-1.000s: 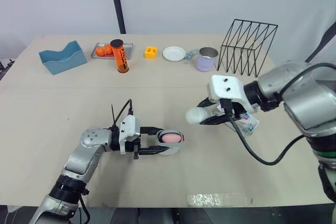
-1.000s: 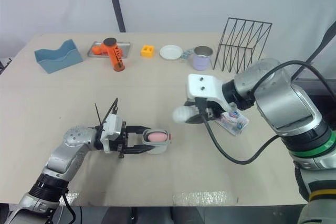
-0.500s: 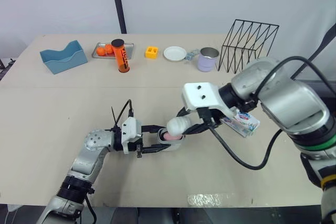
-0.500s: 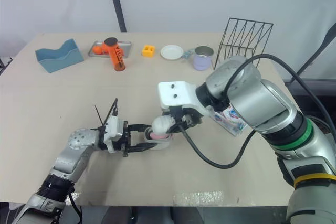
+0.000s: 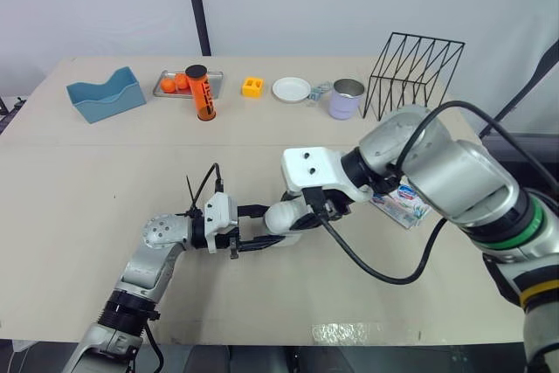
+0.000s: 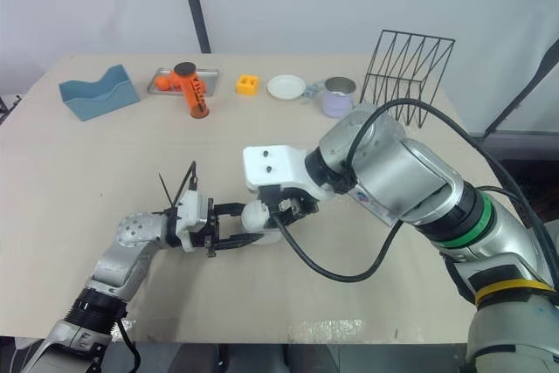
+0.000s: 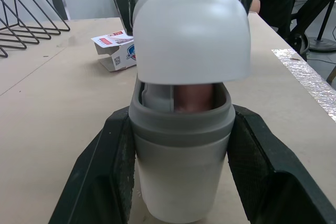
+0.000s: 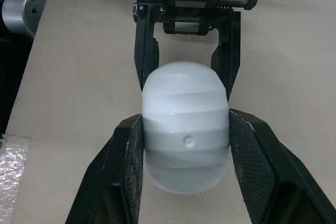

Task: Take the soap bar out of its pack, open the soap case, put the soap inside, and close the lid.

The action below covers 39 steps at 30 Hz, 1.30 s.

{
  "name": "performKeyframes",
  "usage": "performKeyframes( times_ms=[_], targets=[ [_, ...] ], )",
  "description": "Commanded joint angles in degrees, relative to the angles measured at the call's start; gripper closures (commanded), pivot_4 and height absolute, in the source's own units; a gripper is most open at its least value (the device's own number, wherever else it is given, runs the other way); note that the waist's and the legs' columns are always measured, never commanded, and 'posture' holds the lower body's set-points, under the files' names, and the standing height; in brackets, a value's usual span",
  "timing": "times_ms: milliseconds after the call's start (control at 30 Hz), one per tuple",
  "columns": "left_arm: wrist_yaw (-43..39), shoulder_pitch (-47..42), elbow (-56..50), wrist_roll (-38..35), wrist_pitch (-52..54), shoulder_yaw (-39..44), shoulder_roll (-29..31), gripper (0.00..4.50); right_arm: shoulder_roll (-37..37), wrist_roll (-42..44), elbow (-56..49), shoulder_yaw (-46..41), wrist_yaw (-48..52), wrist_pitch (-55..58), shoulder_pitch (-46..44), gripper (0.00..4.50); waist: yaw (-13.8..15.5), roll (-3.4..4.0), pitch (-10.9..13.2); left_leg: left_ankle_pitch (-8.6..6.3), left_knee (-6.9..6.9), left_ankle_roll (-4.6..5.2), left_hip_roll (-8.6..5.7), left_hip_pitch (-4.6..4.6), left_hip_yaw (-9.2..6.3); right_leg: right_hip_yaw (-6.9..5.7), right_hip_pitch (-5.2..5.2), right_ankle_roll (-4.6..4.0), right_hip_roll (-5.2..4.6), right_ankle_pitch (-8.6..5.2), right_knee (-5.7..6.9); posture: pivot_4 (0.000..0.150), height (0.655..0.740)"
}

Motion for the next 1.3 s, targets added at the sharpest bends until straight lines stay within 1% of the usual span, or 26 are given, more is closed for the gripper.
performKeyframes(
  times_ms=[33,867,1300],
  targets=[
    [0.8,-0.5,-0.7,-0.1,-0.3,0.3,-0.2,2.56,0.1,-0.3,-1.5,0.4,-0.6,0.0,-0.4,2.67,0.0,0.00,0.0,0.00,0.00,0.00,0.00,0.00,0.00,0.00,0.00,0.00,0.00,0.00,0.00,0.150,0.7400],
    [1.2,-0.3,-1.3,-0.2,0.0,0.0,0.1,2.56,2.7,-1.9,1.8,3.3,-2.5,0.6,0.7,2.67,0.0,-0.01,0.0,0.02,0.00,-0.03,0.04,0.07,-0.02,-0.03,0.03,-0.02,0.04,0.01,0.03,0.150,0.7400],
    [1.3,-0.1,-1.5,-0.2,0.1,0.0,0.3,2.56,3.9,-2.2,2.6,4.3,-2.6,1.2,0.9,2.67,-0.1,-0.02,0.0,0.02,-0.01,-0.03,0.06,0.12,-0.01,-0.03,0.06,0.16,0.06,-0.09,0.03,0.150,0.7400]
  ],
)
